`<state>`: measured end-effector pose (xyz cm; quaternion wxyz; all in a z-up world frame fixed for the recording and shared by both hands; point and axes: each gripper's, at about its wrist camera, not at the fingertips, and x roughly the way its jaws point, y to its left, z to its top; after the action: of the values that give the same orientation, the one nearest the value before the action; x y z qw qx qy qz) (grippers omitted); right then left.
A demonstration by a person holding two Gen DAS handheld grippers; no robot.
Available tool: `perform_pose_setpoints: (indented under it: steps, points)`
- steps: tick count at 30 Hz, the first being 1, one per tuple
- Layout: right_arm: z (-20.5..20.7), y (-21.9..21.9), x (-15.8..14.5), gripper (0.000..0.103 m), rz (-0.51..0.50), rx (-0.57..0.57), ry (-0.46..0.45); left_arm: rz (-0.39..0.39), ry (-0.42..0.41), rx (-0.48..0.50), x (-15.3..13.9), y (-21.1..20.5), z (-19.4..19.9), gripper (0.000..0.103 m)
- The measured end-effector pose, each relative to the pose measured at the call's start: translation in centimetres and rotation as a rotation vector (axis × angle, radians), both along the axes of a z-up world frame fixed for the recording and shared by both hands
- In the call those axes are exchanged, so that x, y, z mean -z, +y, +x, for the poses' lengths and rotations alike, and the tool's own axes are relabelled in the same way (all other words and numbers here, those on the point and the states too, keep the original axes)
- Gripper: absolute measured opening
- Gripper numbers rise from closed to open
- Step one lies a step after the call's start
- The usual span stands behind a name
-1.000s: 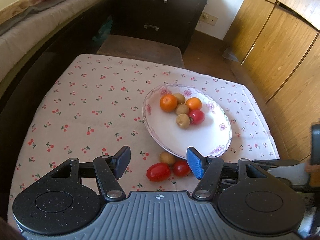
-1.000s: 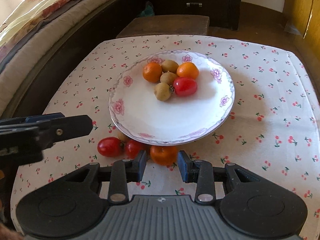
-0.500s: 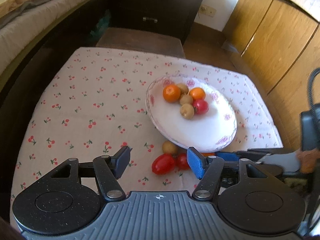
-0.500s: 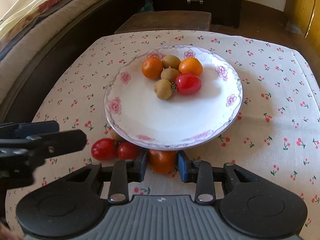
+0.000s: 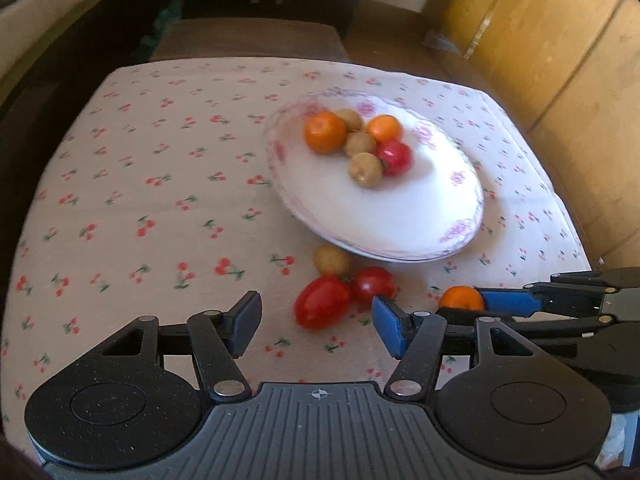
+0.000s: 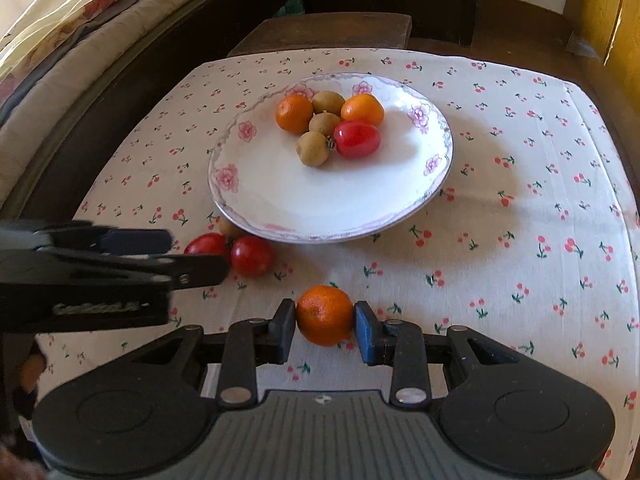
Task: Organize fruits
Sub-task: 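Grasp an orange mandarin with the right gripper while the left gripper grasps a red tomato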
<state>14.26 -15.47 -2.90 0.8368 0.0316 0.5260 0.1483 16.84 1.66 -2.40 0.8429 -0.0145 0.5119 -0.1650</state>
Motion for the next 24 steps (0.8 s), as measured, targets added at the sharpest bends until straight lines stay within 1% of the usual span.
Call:
perform_pose_setpoints:
  steps: [3, 5, 7, 9, 11, 13, 15, 17, 20, 24]
  points:
    - [-0.4, -0.3, 0.0, 0.033, 0.007, 0.006, 0.010, 0.007, -0.015, 0.042, 0.2, -0.8, 0.1, 0.066]
    - [-0.7, -0.4, 0.1, 0.033, 0.004, 0.008, 0.014, 0.008, -0.001, 0.049, 0.6, -1.1, 0.2, 0.062]
    - [-1.0, -0.5, 0.3, 0.033, 0.003, 0.012, 0.018, 0.010, 0.009, 0.054, 1.0, -1.4, 0.3, 0.062]
    - [-1.2, -0.6, 0.6, 0.033, -0.006, 0.016, 0.024, 0.009, 0.000, 0.051, 1.1, -1.6, 0.4, 0.059]
    - [-1.3, -0.8, 0.6, 0.033, -0.003, 0.022, 0.023, -0.013, 0.004, 0.045, 1.1, -1.5, 0.5, 0.050]
    - [-1.4, -0.9, 0.5, 0.033, -0.008, 0.027, 0.024, -0.028, 0.011, 0.041, 1.2, -1.5, 0.6, 0.048]
    - [-1.6, -0.9, 0.4, 0.033, -0.015, 0.029, 0.022, -0.025, 0.008, 0.044, 1.2, -1.7, 0.4, 0.045]
    - [-1.9, -1.0, 0.3, 0.033, -0.012, 0.033, 0.022, -0.018, 0.010, 0.045, 1.2, -1.6, 0.2, 0.036]
    - [-2.5, -0.9, 0.2, 0.033, -0.016, 0.035, 0.023, -0.029, 0.020, 0.034, 1.1, -1.1, -0.4, 0.036]
    - [-3.5, -0.7, -0.2, 0.033, -0.009, 0.028, 0.016, -0.001, 0.015, 0.035, 0.7, -1.1, -1.5, 0.036]
